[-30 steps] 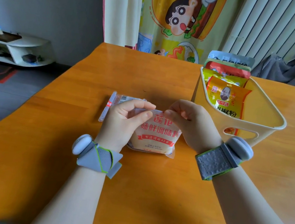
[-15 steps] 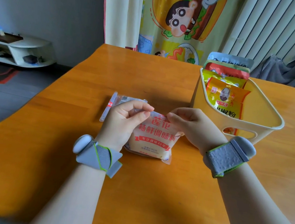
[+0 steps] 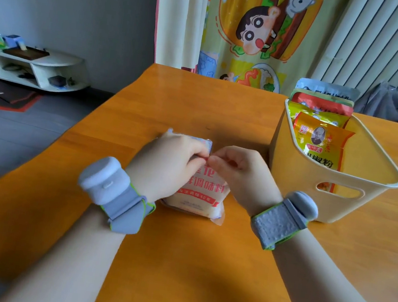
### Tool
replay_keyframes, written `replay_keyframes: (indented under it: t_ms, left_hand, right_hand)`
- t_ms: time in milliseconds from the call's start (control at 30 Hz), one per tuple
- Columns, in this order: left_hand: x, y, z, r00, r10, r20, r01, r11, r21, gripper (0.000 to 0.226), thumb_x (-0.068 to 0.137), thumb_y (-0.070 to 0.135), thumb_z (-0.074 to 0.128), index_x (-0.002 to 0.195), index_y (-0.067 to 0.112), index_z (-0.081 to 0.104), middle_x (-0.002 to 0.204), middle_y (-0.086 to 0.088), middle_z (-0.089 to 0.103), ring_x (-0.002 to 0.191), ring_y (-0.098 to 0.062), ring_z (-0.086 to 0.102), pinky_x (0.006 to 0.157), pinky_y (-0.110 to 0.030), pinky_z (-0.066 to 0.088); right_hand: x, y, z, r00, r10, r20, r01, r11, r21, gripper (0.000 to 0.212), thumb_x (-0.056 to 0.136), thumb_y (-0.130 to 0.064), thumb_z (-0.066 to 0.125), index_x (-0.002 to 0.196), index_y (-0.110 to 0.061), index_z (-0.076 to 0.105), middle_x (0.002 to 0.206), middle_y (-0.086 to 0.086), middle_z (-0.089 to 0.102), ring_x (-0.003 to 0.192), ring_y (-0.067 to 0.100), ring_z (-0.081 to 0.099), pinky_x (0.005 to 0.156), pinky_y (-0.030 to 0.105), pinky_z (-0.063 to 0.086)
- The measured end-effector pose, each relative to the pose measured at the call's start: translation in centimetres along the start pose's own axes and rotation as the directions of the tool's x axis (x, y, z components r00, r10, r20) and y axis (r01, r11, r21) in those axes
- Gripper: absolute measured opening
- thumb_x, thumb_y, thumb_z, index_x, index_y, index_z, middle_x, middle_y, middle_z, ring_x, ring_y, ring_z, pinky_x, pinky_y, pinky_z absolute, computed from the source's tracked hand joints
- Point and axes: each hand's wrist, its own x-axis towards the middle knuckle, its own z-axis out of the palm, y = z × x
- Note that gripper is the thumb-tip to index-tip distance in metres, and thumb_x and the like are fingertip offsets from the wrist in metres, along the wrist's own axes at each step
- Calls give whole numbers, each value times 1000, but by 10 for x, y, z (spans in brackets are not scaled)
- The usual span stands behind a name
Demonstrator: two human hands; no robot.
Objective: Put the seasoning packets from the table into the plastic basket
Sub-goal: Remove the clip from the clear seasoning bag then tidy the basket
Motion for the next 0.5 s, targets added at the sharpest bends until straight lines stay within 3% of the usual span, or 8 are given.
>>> replay_keyframes:
  t_ms: [67,133,233,300,400,500]
  left_hand:
    - [-4,-13,-9,1000,-13,8,13,1000,12,17,89,18,53,93,17,69,93,-2,68,89,-19,59,74,-18,46]
    - [-9,-25,-14,999,-33,26,33,999,26,15,89,17,53,91,17,68,87,2,66,83,-15,57,64,-12,40]
    - [-21,-47,-22,998,-57,-39,61,993,98,18,89,20,47,83,16,63,78,5,59,80,-21,58,71,-36,48]
    - [-29,-60,-23,994,-57,-91,70,985,156,21,86,23,39,79,17,59,74,8,53,78,-23,58,73,-41,45]
    - [-38,-74,-22,985,-60,-159,99,962,253,26,86,25,28,79,19,52,76,7,53,76,-22,57,75,-32,30]
    - [-44,-77,-19,981,-48,-188,108,941,322,28,87,24,23,82,18,50,76,2,57,73,-24,56,76,-31,24]
  right_hand:
    - [5,-5,13,999,32,42,-37,992,117,22,87,-21,58,66,-22,63,63,0,62,60,13,57,60,32,50]
    - [8,-8,21,991,61,117,-82,980,184,23,88,-21,58,67,-17,66,59,-2,61,56,10,56,57,28,48]
    - [21,-8,36,988,81,134,-115,955,272,29,92,-20,51,72,-6,66,63,3,61,59,12,55,60,25,47]
    - [33,-5,42,987,123,101,-148,943,297,29,94,-18,45,73,-9,64,68,2,60,64,14,55,62,24,48]
    - [55,2,52,984,145,106,-164,966,199,19,91,-9,46,83,-5,63,74,8,62,67,19,54,62,22,47]
    - [77,4,68,968,154,199,-141,987,-81,21,86,-2,50,99,-2,67,101,17,69,87,24,62,74,23,49]
